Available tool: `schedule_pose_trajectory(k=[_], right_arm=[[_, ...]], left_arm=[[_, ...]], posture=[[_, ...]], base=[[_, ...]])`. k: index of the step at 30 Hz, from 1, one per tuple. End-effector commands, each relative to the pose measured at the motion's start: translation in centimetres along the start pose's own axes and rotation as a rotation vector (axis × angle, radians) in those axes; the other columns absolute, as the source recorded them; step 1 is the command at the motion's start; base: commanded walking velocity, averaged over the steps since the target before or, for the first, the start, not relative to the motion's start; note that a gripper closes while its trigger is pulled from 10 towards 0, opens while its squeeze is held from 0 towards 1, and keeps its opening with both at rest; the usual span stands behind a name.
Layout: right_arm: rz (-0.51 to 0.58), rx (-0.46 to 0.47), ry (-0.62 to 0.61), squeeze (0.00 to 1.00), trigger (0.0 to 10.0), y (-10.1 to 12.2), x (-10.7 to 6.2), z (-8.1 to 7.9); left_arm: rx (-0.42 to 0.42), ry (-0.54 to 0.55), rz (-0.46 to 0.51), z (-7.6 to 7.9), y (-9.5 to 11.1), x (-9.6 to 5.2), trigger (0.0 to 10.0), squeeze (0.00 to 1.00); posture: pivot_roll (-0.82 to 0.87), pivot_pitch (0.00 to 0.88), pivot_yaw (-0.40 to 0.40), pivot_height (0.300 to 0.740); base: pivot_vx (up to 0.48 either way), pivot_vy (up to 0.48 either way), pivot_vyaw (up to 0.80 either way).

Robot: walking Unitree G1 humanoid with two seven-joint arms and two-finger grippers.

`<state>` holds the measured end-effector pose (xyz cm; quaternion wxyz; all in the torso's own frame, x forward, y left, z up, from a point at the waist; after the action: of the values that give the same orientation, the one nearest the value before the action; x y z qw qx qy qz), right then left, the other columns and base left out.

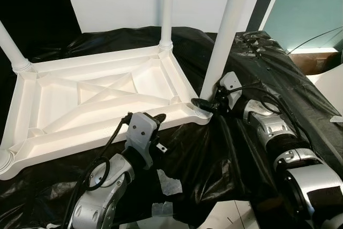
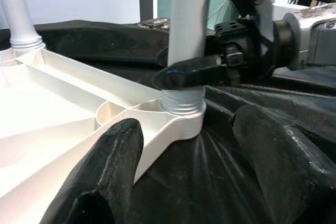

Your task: Building children table

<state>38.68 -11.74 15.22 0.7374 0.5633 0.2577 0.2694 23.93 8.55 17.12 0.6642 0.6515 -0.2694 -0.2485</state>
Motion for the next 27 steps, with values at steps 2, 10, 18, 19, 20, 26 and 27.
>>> schedule_pose_trajectory(k=[2,10,18,19,20,26,27], right_arm=[[-0.085,0.044,-0.104,0.0,10.0,-1.9,-0.2,-0.3],[-0.095,0.132,-0.288,0.0,10.0,-2.7,0.4,-1.8],[-0.094,0.203,-0.575,0.0,10.0,-2.8,0.9,-3.8],[-0.084,0.227,-0.582,0.0,10.0,-2.6,1.3,-4.4],[-0.084,0.227,-0.582,0.0,10.0,-2.6,1.3,-4.4],[-0.066,0.234,-0.553,0.0,10.0,-1.8,1.4,-5.6],[-0.066,0.234,-0.553,0.0,10.0,-1.8,1.4,-5.6]], left_arm=[[-0.001,0.05,0.002,-0.2,0.2,0.0,10.0,0.0],[-0.005,0.04,-0.001,0.0,0.2,0.0,10.0,0.0],[-0.005,0.037,-0.003,0.0,0.2,0.0,10.0,0.0],[-0.007,0.037,-0.002,0.1,0.2,0.0,10.0,0.0],[-0.007,0.037,-0.002,0.1,0.2,0.0,10.0,0.0],[-0.01,0.031,-0.005,0.2,0.2,0.0,10.0,0.0],[-0.01,0.031,-0.005,0.2,0.2,0.0,10.0,0.0]], posture=[[0.11,0.053,-0.067,0.74],[0.11,0.061,-0.062,0.74],[0.12,0.065,-0.062,0.74],[0.12,0.064,-0.06,0.74],[0.12,0.064,-0.06,0.74],[0.12,0.065,-0.063,0.74],[0.12,0.065,-0.063,0.74]], base=[[0.0,0.0,0.0],[0.0,0.0,0.0],[0.0,0.0,0.0],[0.0,0.0,0.0],[0.0,0.0,0.0],[0.0,0.0,0.0],[0.0,0.0,0.0]])
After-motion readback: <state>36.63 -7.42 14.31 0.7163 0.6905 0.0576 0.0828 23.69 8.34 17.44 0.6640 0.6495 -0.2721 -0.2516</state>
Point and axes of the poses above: a point about 5 cm out from each wrist's last joint towards the gripper, its own x axis pointing out of the wrist towards the gripper, its own y axis along the axis of the wrist's last joint, z = x × y, the point moved 2 cm from there along x, pointing out of the wrist towards the gripper, and after that the axes turned 4 degrees about -x, right-handed, at the moved point
